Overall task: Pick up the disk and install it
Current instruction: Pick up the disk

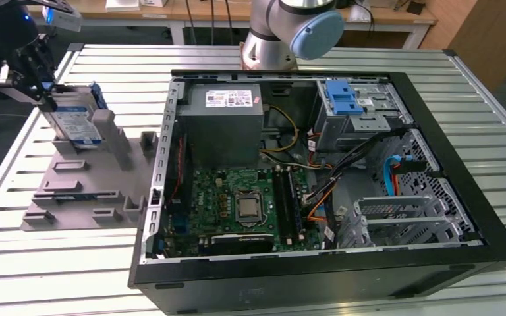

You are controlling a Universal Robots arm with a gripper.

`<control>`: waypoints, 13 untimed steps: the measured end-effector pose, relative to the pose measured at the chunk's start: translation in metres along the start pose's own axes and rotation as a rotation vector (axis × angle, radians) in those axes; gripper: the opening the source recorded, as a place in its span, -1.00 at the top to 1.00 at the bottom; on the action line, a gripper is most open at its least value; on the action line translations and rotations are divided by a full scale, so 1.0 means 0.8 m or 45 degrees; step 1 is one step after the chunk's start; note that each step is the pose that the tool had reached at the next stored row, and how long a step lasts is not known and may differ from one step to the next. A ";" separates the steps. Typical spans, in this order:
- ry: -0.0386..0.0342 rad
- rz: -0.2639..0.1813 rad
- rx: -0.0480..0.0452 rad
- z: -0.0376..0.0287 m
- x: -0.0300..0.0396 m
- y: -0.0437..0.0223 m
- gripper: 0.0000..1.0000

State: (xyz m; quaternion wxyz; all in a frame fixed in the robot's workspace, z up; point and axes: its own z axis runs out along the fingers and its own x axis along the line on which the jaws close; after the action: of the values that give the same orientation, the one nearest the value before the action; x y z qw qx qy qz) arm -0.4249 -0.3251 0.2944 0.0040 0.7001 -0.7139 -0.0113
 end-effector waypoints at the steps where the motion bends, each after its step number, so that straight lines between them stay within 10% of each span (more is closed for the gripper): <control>1: 0.0001 0.000 0.000 -0.0001 0.0000 0.0000 0.27; 13: 0.0001 0.000 0.000 -0.0056 0.0000 0.0001 0.27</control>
State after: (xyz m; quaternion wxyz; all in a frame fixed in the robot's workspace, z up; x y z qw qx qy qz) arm -0.4249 -0.3252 0.2989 0.0041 0.7001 -0.7139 -0.0113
